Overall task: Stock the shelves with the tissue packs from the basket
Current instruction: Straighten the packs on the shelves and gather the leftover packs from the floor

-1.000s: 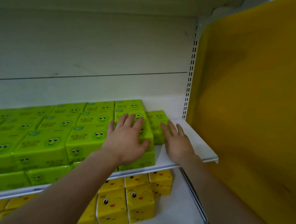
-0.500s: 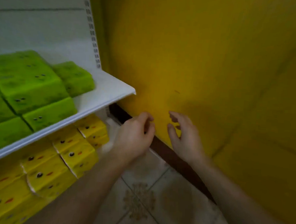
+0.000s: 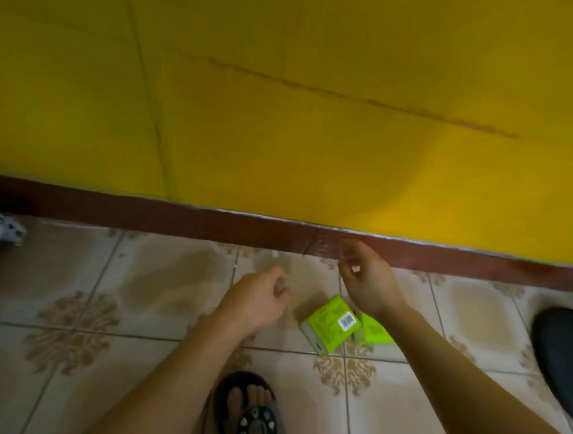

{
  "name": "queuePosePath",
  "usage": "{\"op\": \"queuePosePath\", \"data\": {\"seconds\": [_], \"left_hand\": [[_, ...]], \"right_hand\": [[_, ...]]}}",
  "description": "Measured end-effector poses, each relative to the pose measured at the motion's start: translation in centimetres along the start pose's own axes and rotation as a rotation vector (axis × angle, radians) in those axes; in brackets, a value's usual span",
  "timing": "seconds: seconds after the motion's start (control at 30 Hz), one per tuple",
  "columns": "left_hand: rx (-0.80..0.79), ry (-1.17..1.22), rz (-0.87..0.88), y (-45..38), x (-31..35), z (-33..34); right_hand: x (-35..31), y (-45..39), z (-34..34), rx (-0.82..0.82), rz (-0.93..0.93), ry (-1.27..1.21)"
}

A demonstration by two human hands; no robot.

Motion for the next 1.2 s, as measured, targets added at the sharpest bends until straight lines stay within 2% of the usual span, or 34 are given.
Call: {"op": "queuePosePath", "data": {"seconds": [0.1,0.17,0.33,0.5,0.57,0.7,0.8,0.87,0.97,1.2], "left_hand": [[-0.165,0.03,-0.06,-0.9,-0.1,5.9],[-0.232,0.029,-0.111,-1.6,-0.7,9.1],[-0.334,0.036,-0.251,-4.0,-3.5,14.9],[-0.334,0.193,-0.388,-5.8,-5.8,19.1],[-0.286,0.311,-0.44,-6.2,-6.3,20.2],[-0.091,0.541,-0.557,-6.7,-8.3,22.0],[0.066,0.725,-0.631,-6.7,-11.8,23.0],[0.136,0.811,-0.641,-6.2,-11.3,20.8],[0.251,0.896,-0.669,-4.7,-9.7,16.2],[0.551,1.044,-0.762,0.2,-9.8,6.8]], "right_hand": [[7.8,1.5,1.3,-0.083,0.216,0.1],[11.4,2.7,3.2,-0.15,0.291,0.156],[15.0,4.1,9.1,-0.351,0.332,0.256],[16.8,3.4,11.9,-0.412,0.358,0.213],[16.8,2.9,12.3,-0.386,0.35,0.182],[17.0,2.6,12.6,-0.38,0.393,0.122],[17.3,2.9,12.5,-0.379,0.52,0.026],[16.6,2.9,12.6,-0.366,0.562,-0.078],[14.6,2.1,13.3,-0.38,0.516,-0.231],[2.5,2.0,11.8,-0.407,0.438,-0.564]]}}
Point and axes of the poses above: each hand's wrist, its own y-axis away from the middle knuckle, its own z-axis out of the palm, x = y × z, the point moved 6 cm from there along -y, towards the middle knuckle, and after that the axes turned 13 degrees about z, right-handed, at the moved point
